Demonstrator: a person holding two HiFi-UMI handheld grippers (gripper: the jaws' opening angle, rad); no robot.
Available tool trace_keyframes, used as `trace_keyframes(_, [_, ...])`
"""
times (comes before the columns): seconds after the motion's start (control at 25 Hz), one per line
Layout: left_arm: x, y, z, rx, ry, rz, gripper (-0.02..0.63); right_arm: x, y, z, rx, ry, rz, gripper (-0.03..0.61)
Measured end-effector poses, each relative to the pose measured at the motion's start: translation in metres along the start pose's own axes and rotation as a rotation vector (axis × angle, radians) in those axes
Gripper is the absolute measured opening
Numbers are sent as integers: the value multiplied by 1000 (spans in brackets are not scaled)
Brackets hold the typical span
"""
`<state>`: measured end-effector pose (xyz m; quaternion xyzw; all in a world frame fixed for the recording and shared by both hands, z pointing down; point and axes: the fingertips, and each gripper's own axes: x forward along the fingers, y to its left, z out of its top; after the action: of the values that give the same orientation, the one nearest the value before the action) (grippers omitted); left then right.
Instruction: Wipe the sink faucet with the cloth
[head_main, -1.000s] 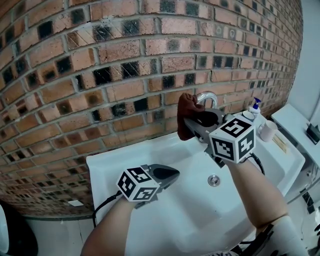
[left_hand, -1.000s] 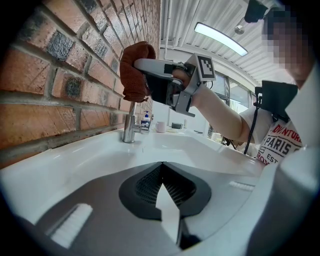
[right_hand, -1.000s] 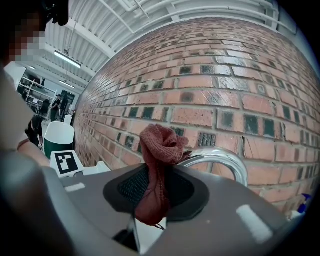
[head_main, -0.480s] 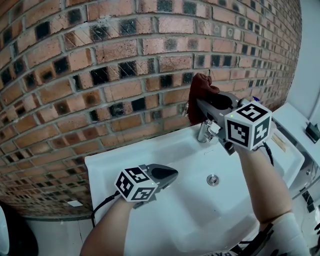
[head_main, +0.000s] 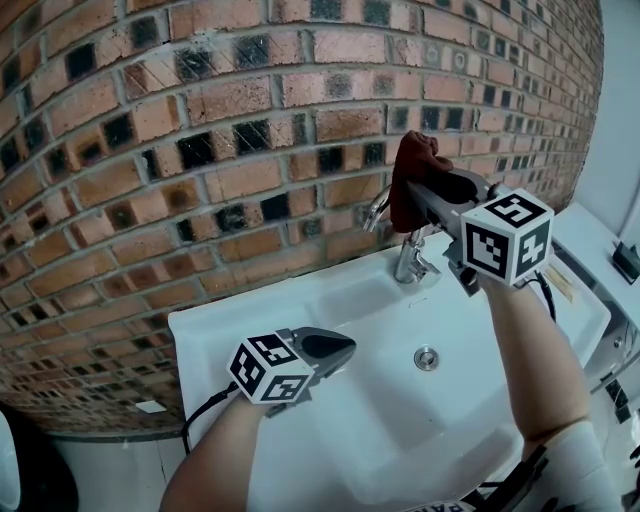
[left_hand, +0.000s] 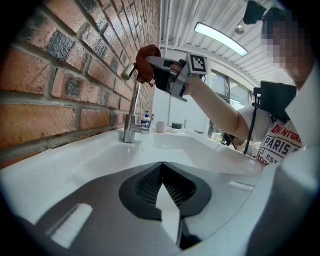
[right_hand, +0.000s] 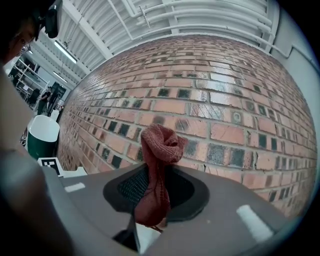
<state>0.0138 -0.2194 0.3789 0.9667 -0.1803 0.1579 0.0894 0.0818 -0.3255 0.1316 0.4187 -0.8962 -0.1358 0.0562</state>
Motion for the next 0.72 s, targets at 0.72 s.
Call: trace_keyframes(0.72, [-1,-1,-1,-3,1,-2,6,-16,-60,-42,98,14,-145,92])
